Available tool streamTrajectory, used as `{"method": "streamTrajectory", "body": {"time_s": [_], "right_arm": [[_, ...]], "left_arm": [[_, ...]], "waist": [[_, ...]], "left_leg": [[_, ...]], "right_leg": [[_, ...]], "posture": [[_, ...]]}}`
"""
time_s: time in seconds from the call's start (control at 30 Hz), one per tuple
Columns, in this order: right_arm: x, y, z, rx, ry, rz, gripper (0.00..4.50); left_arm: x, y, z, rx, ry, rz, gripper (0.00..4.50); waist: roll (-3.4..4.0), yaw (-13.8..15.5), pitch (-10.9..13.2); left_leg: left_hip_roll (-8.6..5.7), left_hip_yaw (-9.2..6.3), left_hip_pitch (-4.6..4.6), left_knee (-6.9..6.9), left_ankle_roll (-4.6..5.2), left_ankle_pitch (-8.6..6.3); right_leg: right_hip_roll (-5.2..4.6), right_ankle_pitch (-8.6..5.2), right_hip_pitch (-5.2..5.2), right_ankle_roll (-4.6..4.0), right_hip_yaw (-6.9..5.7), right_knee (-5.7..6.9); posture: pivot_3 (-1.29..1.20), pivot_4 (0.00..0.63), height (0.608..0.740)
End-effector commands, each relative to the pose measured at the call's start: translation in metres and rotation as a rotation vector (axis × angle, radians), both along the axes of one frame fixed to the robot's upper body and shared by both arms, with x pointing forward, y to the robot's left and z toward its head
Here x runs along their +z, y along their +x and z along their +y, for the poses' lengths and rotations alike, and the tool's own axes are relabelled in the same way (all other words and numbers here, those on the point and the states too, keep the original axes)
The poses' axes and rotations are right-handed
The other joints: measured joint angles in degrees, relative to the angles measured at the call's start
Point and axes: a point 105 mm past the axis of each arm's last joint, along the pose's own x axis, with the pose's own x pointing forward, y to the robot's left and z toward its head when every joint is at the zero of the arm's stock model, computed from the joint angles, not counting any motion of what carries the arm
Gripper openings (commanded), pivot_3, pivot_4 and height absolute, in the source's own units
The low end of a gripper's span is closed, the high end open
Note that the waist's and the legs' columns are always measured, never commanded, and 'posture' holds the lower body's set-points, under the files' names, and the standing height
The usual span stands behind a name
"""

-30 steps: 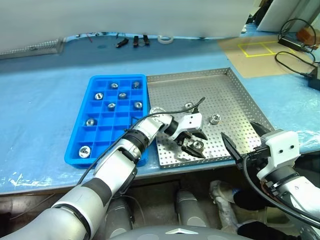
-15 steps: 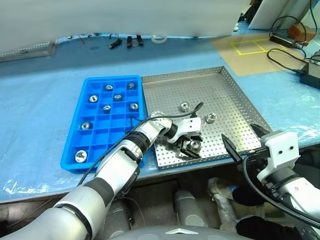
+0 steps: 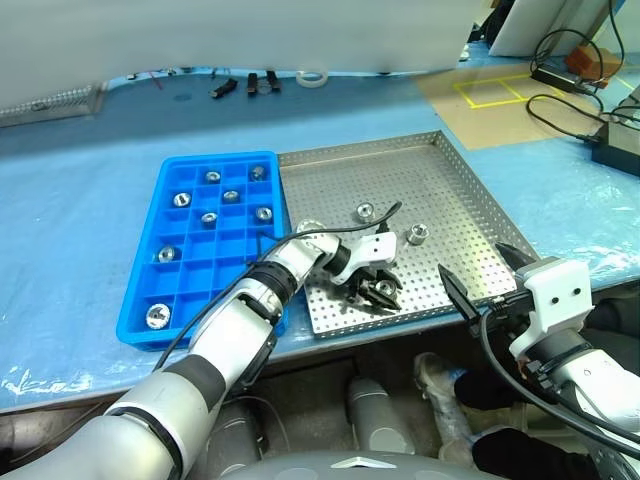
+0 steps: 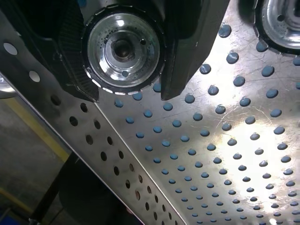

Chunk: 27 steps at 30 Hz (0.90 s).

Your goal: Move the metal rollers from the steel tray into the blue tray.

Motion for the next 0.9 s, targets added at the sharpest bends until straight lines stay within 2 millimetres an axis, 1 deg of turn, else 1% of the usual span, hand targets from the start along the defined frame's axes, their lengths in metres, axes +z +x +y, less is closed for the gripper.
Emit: {"method": "streamTrajectory", "body": {"time_s": [0.03, 0.07, 0.17, 0.2, 0.3, 0.4, 0.53, 0.63, 0.87, 0.9], "right_arm": [[0.007, -0.003, 0.010, 0.067, 0.018, -0.018, 4.50], [0.007, -0.005, 0.013, 0.091, 0.026, -0.007, 4.50], [0.004, -0.009, 0.018, 0.158, 0.032, 0.029, 4.50], [0.004, -0.009, 0.019, 0.173, 0.032, 0.037, 4.50], [0.007, -0.004, 0.021, 0.228, 0.018, 0.042, 4.50], [0.010, 0.002, 0.024, 0.280, 0.015, 0.039, 4.50], [0.013, 0.016, 0.035, 0.391, 0.007, 0.044, 4.50], [0.017, 0.029, 0.046, 0.490, 0.000, 0.043, 4.50], [0.024, 0.056, 0.075, 0.698, -0.021, 0.034, 4.50], [0.024, 0.058, 0.077, 0.720, -0.023, 0.035, 4.50]], "left_arm": [[0.028, 0.005, -0.004, 0.007, -0.121, -0.005, 1.72], [0.034, 0.006, -0.004, 0.007, -0.143, -0.006, 1.72], [0.055, 0.017, 0.001, 0.054, -0.210, -0.061, 1.72], [0.060, 0.019, 0.002, 0.070, -0.221, -0.068, 1.72], [0.080, 0.026, 0.018, 0.109, -0.277, -0.081, 1.72], [0.088, 0.031, 0.031, 0.156, -0.293, -0.102, 1.72], [0.096, 0.035, 0.058, 0.259, -0.308, -0.134, 1.72], [0.094, 0.034, 0.080, 0.351, -0.299, -0.152, 1.72], [0.095, 0.034, 0.127, 0.634, -0.316, -0.204, 1.72], [0.096, 0.034, 0.131, 0.661, -0.320, -0.210, 1.72]], "waist": [[0.00, 0.0, 0.0], [0.00, 0.1, 0.0], [0.00, 0.2, 0.0], [0.00, 0.2, 0.0], [-0.01, 0.4, 0.0], [0.00, 0.9, 0.0], [0.01, 2.5, 0.0], [0.04, 5.2, 0.0], [0.13, 13.5, 0.0], [0.14, 14.6, 0.0]], "left_leg": [[0.00, 0.00, 0.00, 0.00, 0.00, 0.00], [0.00, 0.00, 0.00, 0.00, 0.01, 0.00], [0.00, -0.01, 0.00, 0.00, 0.02, -0.01], [0.00, -0.01, -0.01, 0.01, 0.03, -0.01], [0.01, -0.06, 0.00, 0.03, 0.04, -0.02], [0.02, -0.11, 0.06, 0.08, 0.04, -0.02], [0.06, -0.12, 0.15, 0.07, 0.03, -0.01], [0.17, -0.14, 0.17, 0.04, 0.02, 0.00], [0.47, -0.04, 0.18, -0.15, -0.15, 0.21], [0.48, -0.04, 0.18, -0.17, -0.19, 0.23]], "right_leg": [[0.00, 0.00, 0.00, 0.00, 0.00, 0.00], [0.00, 0.00, 0.00, -0.01, -0.01, 0.00], [0.00, 0.01, 0.01, -0.02, -0.02, 0.00], [-0.01, 0.01, 0.01, -0.02, -0.02, 0.00], [-0.02, 0.02, 0.04, -0.04, -0.03, 0.00], [-0.01, 0.06, 0.07, -0.10, -0.05, 0.04], [-0.01, 0.08, 0.18, -0.14, -0.09, 0.06], [0.04, 0.11, 0.16, -0.19, -0.13, 0.10], [0.16, 0.13, 0.06, -0.23, -0.27, 0.22], [0.16, 0.13, 0.05, -0.23, -0.28, 0.22]], "posture": [[-0.65, 0.150, 0.740], [-0.64, 0.150, 0.740], [-0.61, 0.150, 0.740], [-0.60, 0.150, 0.740], [-0.53, 0.150, 0.740], [-0.47, 0.150, 0.740], [-0.33, 0.150, 0.740], [-0.21, 0.150, 0.740], [0.00, 0.150, 0.740], [0.04, 0.150, 0.740]]}}
